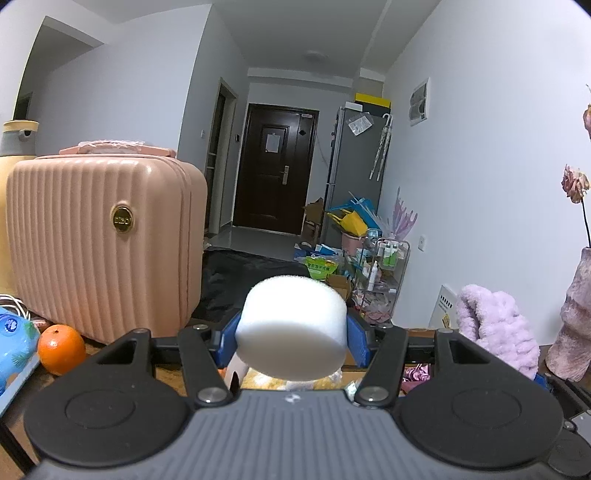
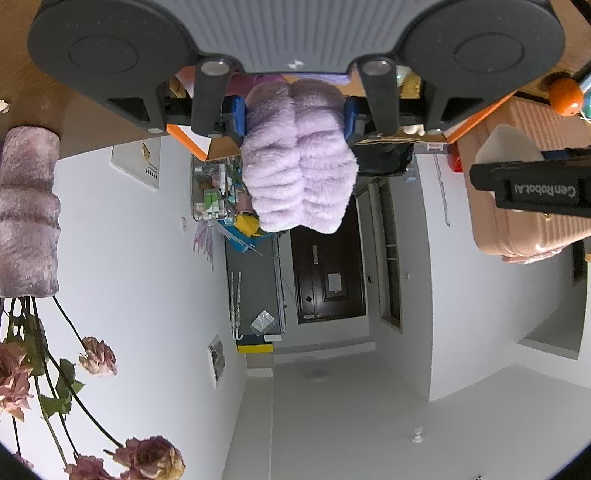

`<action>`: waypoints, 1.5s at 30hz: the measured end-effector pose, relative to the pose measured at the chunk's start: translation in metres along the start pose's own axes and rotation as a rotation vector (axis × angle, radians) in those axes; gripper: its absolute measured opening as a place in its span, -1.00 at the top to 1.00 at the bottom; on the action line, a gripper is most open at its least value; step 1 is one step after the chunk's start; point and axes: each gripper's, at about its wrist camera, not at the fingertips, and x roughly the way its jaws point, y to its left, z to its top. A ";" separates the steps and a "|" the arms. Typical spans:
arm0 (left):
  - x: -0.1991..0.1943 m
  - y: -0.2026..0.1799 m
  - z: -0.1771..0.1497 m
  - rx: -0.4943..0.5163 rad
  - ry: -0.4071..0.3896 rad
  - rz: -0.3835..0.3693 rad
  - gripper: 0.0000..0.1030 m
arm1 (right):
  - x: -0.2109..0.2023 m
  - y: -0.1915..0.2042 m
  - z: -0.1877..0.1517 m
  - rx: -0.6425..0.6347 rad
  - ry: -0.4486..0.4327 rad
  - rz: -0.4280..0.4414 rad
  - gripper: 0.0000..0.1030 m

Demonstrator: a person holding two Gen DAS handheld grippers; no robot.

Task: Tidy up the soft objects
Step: 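Lower the left tool's foam cylinder and right tool's headband into the box, then open the left tool to drop the foam cylinder while the right tool releases the headband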

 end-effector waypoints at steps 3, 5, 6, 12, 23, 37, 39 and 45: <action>0.004 0.001 -0.001 0.004 0.009 0.002 -0.15 | 0.005 -0.002 0.000 0.003 0.015 -0.005 0.10; 0.006 0.002 -0.003 0.000 0.020 0.004 -0.15 | 0.006 -0.003 -0.001 0.008 0.026 -0.008 0.10; 0.006 0.003 -0.003 0.000 0.023 0.007 -0.15 | 0.007 -0.004 -0.001 0.011 0.030 -0.007 0.10; 0.007 0.004 -0.004 0.004 0.024 0.009 -0.15 | 0.007 -0.005 -0.002 0.010 0.040 -0.009 0.10; 0.002 0.008 -0.005 -0.016 0.005 0.030 -0.70 | 0.013 -0.012 0.001 0.023 0.058 -0.003 -0.33; -0.001 0.013 -0.003 -0.042 -0.006 0.104 -1.00 | 0.008 -0.019 0.001 0.060 0.023 -0.026 -1.00; -0.001 0.012 -0.003 -0.041 -0.007 0.107 -1.00 | 0.008 -0.019 0.001 0.062 0.023 -0.028 -1.00; -0.004 0.013 -0.002 -0.046 -0.017 0.110 -1.00 | 0.005 -0.018 -0.001 0.061 0.017 -0.032 -1.00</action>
